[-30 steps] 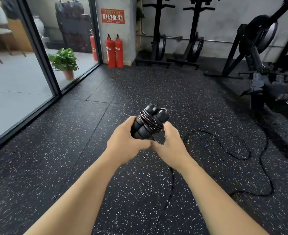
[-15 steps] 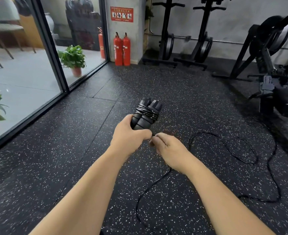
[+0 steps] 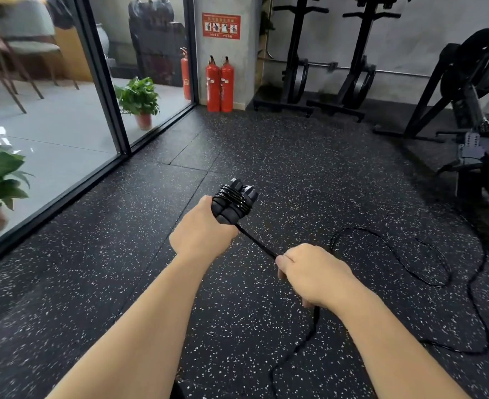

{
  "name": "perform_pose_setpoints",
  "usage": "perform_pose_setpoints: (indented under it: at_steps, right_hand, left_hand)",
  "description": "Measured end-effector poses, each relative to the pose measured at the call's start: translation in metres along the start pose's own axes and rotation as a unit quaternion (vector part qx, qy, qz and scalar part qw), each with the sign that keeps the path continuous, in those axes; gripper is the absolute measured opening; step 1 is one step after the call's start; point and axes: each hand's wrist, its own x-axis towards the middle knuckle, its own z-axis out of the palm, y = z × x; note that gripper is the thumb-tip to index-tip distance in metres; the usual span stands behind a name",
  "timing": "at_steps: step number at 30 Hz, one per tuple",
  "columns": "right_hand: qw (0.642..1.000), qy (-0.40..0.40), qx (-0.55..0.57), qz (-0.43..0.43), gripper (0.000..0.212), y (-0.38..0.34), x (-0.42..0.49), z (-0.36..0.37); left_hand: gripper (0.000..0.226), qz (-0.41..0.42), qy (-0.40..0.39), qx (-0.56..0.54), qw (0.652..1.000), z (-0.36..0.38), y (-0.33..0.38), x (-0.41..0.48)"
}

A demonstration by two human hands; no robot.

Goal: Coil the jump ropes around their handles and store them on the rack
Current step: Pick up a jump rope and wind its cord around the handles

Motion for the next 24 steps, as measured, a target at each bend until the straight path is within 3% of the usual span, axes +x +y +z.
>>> perform_pose_setpoints:
  at_steps: [4, 8, 12, 17, 20, 22, 24]
  right_hand:
    - [0.998, 0.001, -0.06, -0.01, 0.043, -0.001, 0.002, 0.003]
    - [0.999, 0.031, -0.021, -0.015, 0.058, 0.001, 0.004, 0.002]
    - [0.999, 0.022, -0.023, -0.008, 0.056, 0.009, 0.009, 0.005]
    - [0.995, 0.086, -0.052, -0.027, 0.057, 0.004, 0.012, 0.004]
    - [0.997, 0.023, -0.08, -0.009, 0.051, 0.009, 0.015, 0.009]
    - [0.999, -0.044, 0.009, 0.014, 0.043, 0.016, 0.019, 0.012]
    - [0.992, -0.06, 0.114, 0.01, 0.037, 0.018, 0.02, 0.011]
  left_hand:
    - [0.035, -0.006, 0.025, 0.018, 1.0, -0.002, -0.005, 0.003]
    - [0.035, -0.002, 0.051, 0.031, 0.998, -0.005, -0.009, 0.005]
    - [0.034, 0.004, 0.052, 0.05, 0.997, -0.005, -0.01, 0.004]
    - [0.035, 0.006, 0.063, 0.056, 0.996, -0.008, -0.009, 0.005]
    - [0.034, 0.025, 0.068, 0.052, 0.996, -0.009, -0.008, 0.004]
    - [0.036, 0.04, 0.064, 0.044, 0.996, -0.009, -0.003, 0.001]
    - [0.04, 0.055, 0.057, 0.032, 0.996, -0.01, 0.004, -0.004]
